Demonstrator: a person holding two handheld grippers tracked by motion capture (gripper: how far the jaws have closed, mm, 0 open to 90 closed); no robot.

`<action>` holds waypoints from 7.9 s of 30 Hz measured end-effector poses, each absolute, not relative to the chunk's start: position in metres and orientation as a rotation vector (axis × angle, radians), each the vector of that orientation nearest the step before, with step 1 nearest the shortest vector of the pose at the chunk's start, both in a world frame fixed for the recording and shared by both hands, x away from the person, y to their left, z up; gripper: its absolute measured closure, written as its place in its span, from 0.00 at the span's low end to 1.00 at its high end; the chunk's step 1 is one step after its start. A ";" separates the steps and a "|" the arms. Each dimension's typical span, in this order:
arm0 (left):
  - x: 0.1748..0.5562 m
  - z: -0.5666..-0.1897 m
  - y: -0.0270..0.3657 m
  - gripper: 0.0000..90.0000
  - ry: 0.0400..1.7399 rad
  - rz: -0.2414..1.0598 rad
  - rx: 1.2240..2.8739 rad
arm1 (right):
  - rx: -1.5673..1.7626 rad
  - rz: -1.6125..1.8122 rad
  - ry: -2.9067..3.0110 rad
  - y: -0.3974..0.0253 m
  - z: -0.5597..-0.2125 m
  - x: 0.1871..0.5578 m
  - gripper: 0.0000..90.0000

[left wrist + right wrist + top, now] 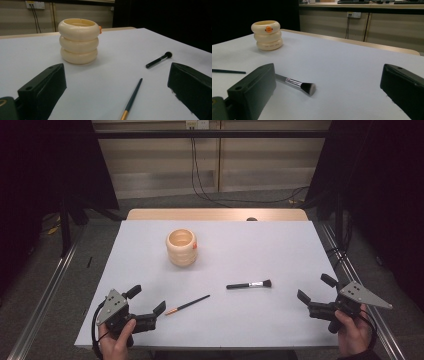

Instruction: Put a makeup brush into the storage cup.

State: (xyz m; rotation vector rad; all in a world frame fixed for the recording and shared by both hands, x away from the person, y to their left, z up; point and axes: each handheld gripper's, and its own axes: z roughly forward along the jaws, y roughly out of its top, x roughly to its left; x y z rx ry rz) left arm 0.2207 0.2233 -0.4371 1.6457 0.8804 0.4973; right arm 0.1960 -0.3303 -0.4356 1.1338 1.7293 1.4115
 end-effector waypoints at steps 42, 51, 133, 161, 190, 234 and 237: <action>0.225 -0.417 0.201 0.02 0.744 0.477 1.691 | 1.149 1.469 1.676 -0.322 -0.434 0.194 0.00; 0.240 -0.408 0.188 0.03 0.660 0.481 1.732 | 1.125 1.478 1.706 -0.322 -0.433 0.194 0.00; 0.317 -0.424 0.125 0.23 0.552 0.046 2.625 | 1.128 1.456 1.743 -0.320 -0.435 0.197 0.00; 0.313 -0.442 0.124 0.54 0.498 -0.074 2.757 | 1.133 1.459 1.752 -0.319 -0.435 0.196 0.00; 0.311 -0.445 0.119 0.87 0.461 -0.028 2.814 | 1.131 1.442 1.787 -0.319 -0.436 0.198 0.00; 0.316 -0.434 0.148 0.93 0.691 0.019 2.555 | 1.144 1.437 1.786 -0.319 -0.437 0.198 0.00; 0.318 -0.432 0.151 0.93 0.702 0.027 2.523 | 1.147 1.437 1.784 -0.319 -0.437 0.198 0.00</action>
